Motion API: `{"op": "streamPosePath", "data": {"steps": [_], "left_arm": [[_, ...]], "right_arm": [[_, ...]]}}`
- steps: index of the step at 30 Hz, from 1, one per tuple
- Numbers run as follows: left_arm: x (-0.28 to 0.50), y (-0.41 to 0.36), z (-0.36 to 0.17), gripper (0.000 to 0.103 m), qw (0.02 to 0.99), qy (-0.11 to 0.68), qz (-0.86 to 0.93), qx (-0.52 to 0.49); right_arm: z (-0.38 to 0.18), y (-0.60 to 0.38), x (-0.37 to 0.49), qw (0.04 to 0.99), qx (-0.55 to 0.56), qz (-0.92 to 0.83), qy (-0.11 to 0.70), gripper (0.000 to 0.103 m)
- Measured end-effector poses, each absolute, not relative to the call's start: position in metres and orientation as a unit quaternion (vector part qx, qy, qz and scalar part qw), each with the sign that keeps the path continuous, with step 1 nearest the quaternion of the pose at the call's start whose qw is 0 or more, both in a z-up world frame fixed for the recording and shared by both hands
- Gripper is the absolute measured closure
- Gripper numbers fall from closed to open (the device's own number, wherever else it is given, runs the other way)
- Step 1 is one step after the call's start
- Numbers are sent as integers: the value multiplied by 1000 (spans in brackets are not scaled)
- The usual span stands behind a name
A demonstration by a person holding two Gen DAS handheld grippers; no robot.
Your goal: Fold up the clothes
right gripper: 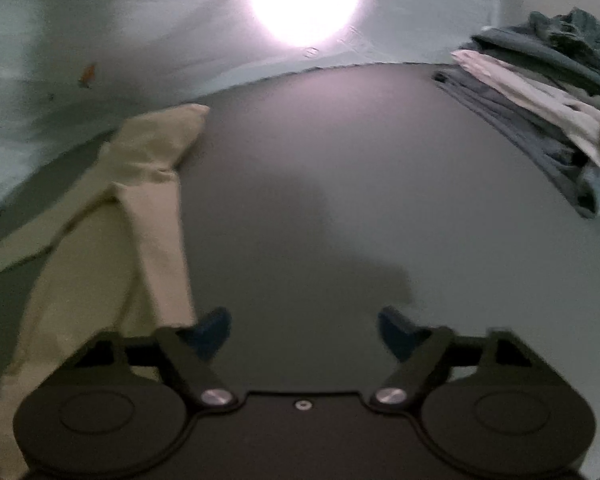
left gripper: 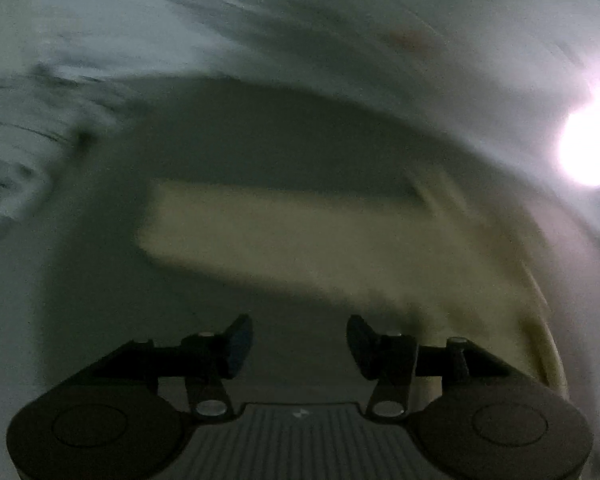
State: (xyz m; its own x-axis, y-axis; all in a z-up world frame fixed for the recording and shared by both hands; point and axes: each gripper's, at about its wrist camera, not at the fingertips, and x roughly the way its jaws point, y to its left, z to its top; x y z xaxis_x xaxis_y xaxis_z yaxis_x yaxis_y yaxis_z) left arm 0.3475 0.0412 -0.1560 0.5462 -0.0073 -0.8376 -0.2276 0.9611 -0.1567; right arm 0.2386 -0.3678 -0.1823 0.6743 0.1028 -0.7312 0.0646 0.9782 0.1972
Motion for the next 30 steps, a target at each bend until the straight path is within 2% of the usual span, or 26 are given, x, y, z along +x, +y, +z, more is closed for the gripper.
{"op": "streamPosePath", "data": {"steps": [3,6,8,9,11,13,17,22,30], "left_arm": [[320,-17,-168,49,858,505,15,-86],[295,-59,-177,49,849,527,-13,-41],[282,-72,-178,44,848,529,-16,-24],[275,-75,-179,39,848,529,-15,-23],[266,-78,-183,37,844,536,-6,-29],[259,-78,-189,36,837,546,10,-35],[244,-76,-196,32,827,558,30,-54],[235,-80,-196,24,825,561,36,-53],[229,-78,-194,20,825,562,31,-57]], "right_arm": [[-176,-366,234,909,123,70,392,58],[-172,-357,226,903,118,134,390,63],[-172,-353,221,896,107,165,399,63],[-174,-351,218,892,98,176,404,63],[-180,-350,213,886,85,180,418,63],[-186,-351,208,880,74,182,431,69],[-191,-362,195,878,92,180,434,93],[-181,-366,181,887,109,201,401,96],[-170,-362,179,871,173,252,383,98]]}}
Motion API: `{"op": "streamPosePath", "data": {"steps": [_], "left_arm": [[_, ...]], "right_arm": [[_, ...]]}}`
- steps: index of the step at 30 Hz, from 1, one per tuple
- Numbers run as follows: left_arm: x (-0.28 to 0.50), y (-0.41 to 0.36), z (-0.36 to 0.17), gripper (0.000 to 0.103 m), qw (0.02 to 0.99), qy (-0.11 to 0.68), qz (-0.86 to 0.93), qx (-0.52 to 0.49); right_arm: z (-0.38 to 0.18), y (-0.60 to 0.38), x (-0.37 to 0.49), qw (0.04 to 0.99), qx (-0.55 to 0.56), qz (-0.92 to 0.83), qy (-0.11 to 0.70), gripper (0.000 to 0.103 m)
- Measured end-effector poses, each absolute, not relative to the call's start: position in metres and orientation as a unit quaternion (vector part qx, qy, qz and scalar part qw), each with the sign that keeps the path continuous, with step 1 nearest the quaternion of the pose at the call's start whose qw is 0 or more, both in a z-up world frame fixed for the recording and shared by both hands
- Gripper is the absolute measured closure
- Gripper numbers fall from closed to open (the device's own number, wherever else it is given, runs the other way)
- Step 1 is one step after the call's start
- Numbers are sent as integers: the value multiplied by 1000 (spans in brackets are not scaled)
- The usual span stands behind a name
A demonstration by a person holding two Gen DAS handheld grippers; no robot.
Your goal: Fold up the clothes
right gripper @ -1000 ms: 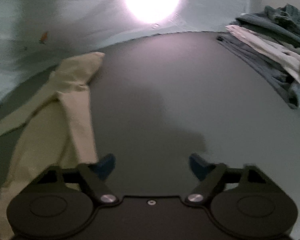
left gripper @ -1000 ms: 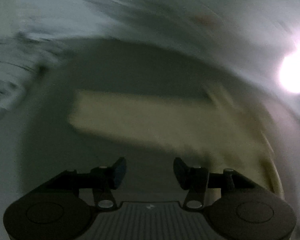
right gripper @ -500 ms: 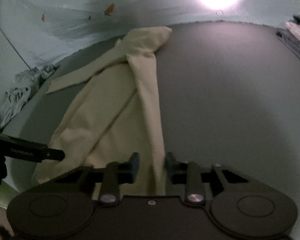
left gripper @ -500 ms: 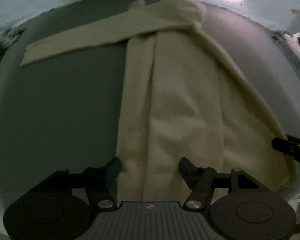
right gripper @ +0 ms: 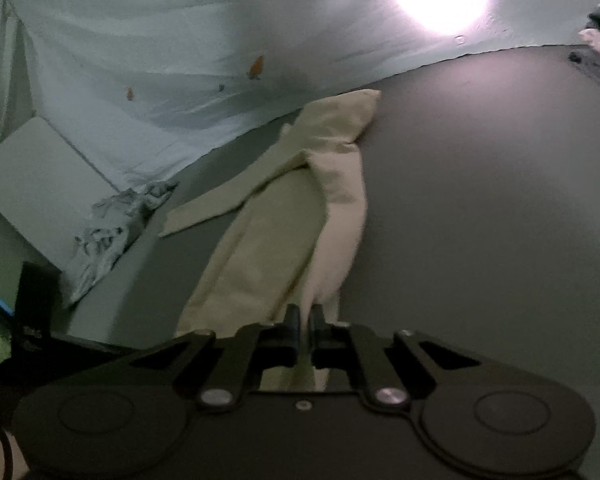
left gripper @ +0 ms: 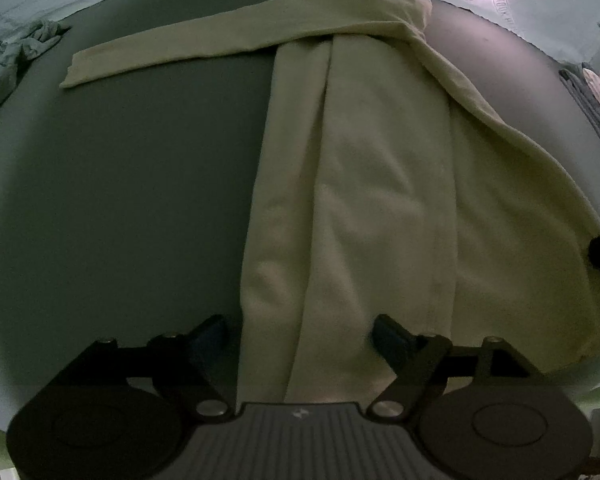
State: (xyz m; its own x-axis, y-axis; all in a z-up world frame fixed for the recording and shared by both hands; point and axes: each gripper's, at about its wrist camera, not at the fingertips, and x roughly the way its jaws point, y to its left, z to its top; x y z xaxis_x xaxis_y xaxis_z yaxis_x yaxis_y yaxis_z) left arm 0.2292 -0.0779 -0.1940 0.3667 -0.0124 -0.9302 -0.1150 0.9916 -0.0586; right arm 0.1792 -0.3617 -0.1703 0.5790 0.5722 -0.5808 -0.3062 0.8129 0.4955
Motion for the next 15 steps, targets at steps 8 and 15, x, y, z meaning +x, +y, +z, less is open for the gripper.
{"op": "streamPosePath", "data": {"steps": [8,15], "left_arm": [[221,-75,-196,16,821,568,13,-51],[215,-75,-198,5,816,576,-26,-34]], "right_arm": [[-181,-322,185,845,150,306,413,98],[-214,-291,193,810,139,313,476,98]]}}
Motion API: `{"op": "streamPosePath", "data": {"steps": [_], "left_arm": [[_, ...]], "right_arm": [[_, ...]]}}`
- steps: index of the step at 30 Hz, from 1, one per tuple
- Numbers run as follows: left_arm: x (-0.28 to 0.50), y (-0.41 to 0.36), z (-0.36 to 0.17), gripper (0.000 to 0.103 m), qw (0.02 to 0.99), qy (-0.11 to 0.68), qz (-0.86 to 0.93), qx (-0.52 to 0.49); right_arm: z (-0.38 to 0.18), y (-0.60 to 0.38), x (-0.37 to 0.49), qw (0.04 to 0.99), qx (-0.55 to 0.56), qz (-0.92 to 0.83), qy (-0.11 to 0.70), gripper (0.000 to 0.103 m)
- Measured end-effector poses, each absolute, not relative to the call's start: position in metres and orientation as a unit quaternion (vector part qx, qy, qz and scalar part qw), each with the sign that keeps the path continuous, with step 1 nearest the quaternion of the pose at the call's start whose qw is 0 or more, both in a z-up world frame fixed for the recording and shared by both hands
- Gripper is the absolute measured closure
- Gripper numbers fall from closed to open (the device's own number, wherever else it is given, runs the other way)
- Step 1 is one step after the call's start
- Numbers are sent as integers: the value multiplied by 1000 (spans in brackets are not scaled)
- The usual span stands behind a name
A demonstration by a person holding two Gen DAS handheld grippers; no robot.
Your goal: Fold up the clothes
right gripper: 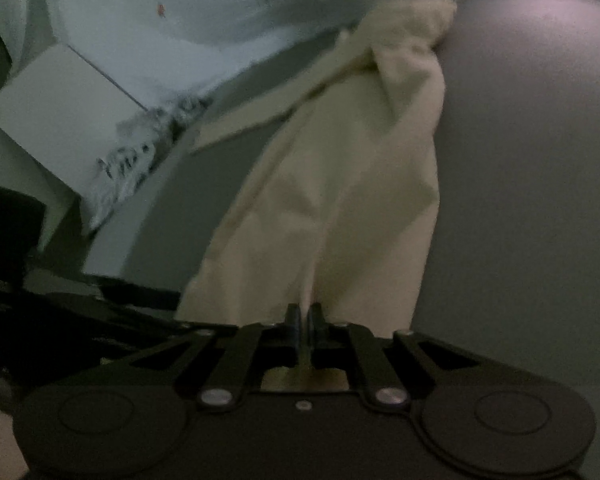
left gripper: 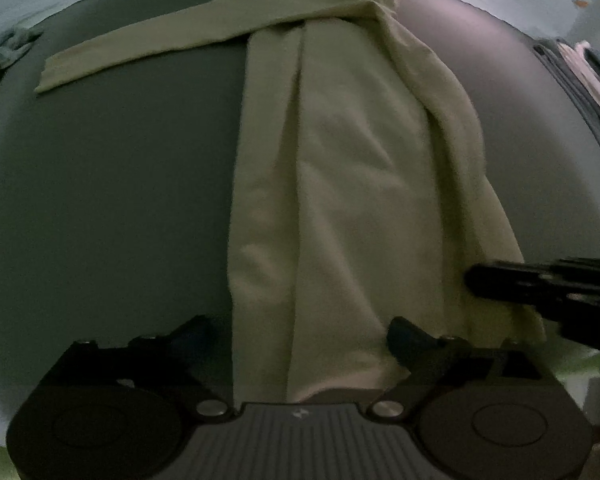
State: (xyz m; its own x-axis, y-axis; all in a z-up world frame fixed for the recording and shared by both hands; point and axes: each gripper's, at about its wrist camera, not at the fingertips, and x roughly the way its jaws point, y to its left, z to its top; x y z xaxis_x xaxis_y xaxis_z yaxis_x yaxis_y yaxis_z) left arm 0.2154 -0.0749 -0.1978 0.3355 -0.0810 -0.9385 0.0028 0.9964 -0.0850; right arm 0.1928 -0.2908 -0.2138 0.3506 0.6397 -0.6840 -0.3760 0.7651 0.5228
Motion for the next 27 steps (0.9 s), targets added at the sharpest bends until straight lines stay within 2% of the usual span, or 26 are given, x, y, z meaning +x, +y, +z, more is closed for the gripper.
{"op": "streamPosePath", "data": {"steps": [5,9,17,27], "left_arm": [[218,-68,-195,4,811,582,-44,-48],[223,-40,-187,4,801,585,-50,-118],[252,52,-167,5,820,524,43,-227],[341,157,-172,5,835,470,151,-243]], "right_arm": [[-221,-297,202,789,193,304,497,93],[-207,-292,205,782,187,314,504,69],[-173,-311,239,821,230,271,447,62],[-179,-320,332,844,275,171,427,60]]}}
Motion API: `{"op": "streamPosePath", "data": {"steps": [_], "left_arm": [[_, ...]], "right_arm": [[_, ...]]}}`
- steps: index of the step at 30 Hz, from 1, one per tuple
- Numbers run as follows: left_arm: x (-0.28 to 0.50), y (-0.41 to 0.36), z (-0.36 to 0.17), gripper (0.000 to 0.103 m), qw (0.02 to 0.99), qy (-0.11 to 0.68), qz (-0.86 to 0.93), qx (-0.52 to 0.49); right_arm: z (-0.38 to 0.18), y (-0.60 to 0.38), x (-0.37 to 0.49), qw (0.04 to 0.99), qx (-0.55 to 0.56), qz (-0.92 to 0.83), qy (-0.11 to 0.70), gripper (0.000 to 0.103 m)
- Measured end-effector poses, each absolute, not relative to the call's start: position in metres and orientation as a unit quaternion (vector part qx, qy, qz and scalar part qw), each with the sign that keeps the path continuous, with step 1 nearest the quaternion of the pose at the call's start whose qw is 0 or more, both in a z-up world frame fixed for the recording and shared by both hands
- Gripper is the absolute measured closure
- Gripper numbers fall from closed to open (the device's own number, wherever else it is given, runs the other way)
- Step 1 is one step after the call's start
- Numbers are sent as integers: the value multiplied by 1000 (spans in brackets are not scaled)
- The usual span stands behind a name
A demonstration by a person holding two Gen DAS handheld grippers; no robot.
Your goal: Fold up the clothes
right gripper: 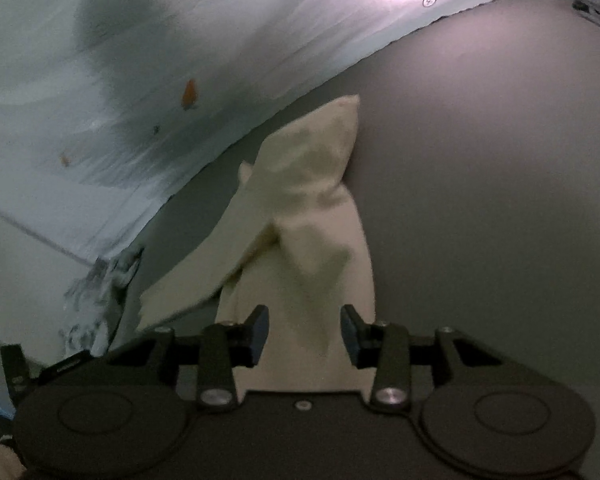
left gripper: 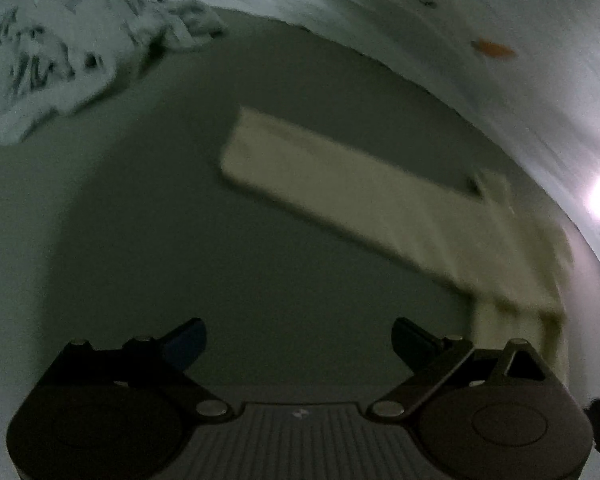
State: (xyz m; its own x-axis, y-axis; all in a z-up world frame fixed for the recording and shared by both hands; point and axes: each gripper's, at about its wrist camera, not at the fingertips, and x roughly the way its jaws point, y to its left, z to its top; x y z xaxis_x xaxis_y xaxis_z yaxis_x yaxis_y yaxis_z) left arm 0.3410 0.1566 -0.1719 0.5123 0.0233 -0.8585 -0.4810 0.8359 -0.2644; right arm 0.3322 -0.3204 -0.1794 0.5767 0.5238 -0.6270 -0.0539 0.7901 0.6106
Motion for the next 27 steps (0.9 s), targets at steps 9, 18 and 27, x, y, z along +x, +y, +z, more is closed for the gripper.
{"op": "streamPosePath", "data": {"steps": [9,18,27], "left_arm": [[428,201,-188,5,844,454,203,-203],[428,192,-198,84,858,431,233,-152],[396,211,-151,101,874,349,267,-207]], "right_arm": [[-186,-320,454,870,270,92,402,47],[-213,-301,523,857,279,95,423,95],[-176,-277,541,900,189,121,374,97]]}}
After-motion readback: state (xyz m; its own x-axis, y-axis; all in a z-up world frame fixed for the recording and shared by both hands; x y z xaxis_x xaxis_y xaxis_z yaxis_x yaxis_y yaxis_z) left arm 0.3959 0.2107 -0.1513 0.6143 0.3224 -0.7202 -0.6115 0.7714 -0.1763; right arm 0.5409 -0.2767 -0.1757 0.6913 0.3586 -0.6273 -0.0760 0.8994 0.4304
